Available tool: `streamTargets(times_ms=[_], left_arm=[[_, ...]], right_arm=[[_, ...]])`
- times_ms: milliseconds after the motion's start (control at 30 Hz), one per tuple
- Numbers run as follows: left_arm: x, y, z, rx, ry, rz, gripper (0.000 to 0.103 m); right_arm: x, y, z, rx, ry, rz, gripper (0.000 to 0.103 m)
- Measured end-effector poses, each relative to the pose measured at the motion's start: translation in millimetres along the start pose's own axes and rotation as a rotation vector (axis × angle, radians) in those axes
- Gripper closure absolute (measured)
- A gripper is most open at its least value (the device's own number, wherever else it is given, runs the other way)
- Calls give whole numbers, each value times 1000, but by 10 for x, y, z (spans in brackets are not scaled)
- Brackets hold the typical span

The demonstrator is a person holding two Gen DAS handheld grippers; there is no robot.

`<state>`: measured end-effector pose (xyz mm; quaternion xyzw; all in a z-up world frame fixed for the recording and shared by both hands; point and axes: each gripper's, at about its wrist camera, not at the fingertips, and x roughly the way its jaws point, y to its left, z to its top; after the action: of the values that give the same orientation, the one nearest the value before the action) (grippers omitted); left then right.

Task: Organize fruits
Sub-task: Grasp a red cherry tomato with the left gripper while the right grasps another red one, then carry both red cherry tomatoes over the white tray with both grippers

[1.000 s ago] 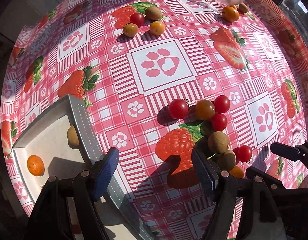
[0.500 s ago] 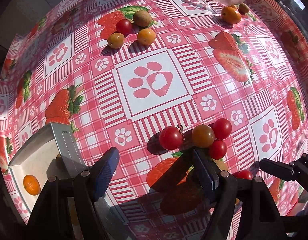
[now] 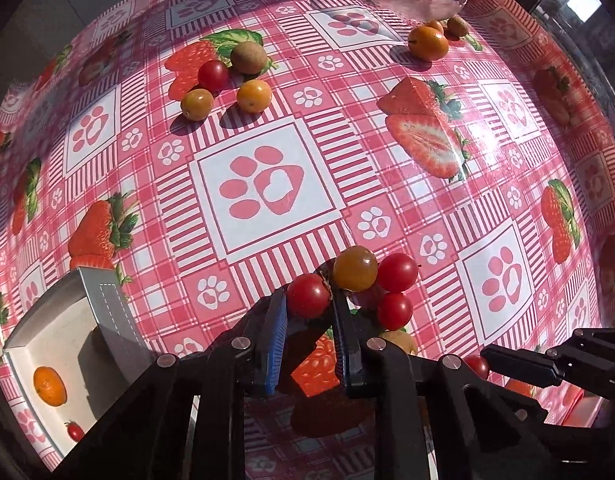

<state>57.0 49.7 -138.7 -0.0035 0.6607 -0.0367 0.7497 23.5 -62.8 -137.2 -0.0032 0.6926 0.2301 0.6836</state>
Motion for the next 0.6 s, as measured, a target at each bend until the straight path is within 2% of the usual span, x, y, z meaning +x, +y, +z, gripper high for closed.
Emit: streamTargets(times_ms=[233,600], left_arm=[[-178,68,-167,-37,-13,-36,80],[-539,43,-629,-77,-41,-60,80]], right_arm=[[-100,-218,-108,41,-5,20,80],[-189,-223,-261,52,0,30,80]])
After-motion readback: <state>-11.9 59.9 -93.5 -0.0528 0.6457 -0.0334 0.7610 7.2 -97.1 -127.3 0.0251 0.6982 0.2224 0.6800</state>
